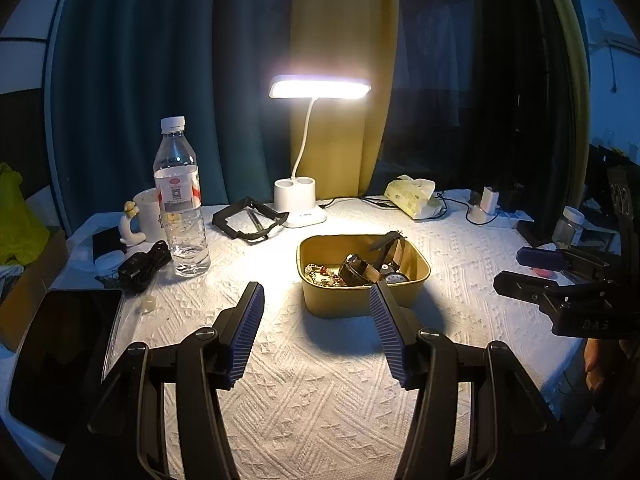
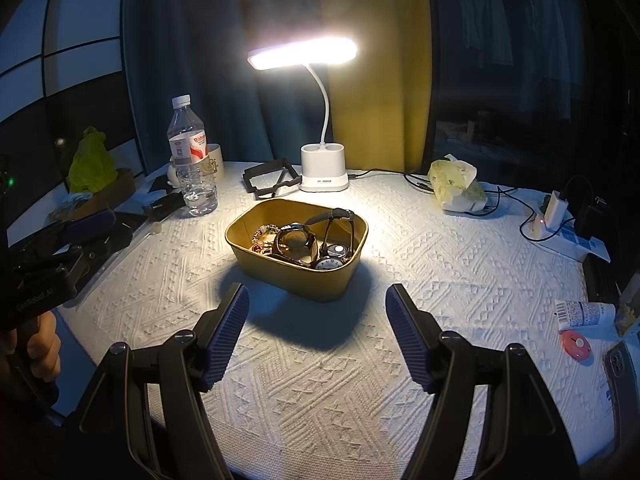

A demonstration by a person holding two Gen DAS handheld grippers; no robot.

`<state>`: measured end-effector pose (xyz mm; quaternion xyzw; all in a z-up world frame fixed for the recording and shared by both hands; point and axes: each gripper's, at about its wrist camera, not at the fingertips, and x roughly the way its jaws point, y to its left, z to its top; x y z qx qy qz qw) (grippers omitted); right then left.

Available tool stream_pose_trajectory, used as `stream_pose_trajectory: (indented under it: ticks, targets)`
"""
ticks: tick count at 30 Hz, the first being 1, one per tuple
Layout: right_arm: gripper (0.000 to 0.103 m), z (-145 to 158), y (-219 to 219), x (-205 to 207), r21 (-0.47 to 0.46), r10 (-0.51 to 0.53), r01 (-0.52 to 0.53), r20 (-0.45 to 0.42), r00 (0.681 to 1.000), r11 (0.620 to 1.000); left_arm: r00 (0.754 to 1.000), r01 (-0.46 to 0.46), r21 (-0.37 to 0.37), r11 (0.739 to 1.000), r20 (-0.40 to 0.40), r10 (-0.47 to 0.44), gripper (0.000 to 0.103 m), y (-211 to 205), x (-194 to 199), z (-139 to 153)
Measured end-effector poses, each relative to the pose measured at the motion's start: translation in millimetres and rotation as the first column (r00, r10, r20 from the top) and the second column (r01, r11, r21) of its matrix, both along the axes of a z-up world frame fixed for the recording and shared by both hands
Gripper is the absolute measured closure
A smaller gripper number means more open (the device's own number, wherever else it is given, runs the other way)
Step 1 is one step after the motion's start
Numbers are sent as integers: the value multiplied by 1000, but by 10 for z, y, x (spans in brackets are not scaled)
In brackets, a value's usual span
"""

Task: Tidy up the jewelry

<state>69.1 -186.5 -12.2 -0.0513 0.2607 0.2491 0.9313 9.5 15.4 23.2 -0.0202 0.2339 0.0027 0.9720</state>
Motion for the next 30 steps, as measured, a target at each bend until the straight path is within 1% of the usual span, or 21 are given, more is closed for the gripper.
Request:
stream_pose_trajectory:
  ticks: [22,30]
  targets:
    - [32,-28,-28,56,0,-6,6,-5,1000,1000,1000,-17,-3,1000,-6,17,45,13,36,-30]
    - [32,-90,-24,179,6,-5,6,-34,999,1000,999,-45,2,999,-25,45,45,45,160,-71]
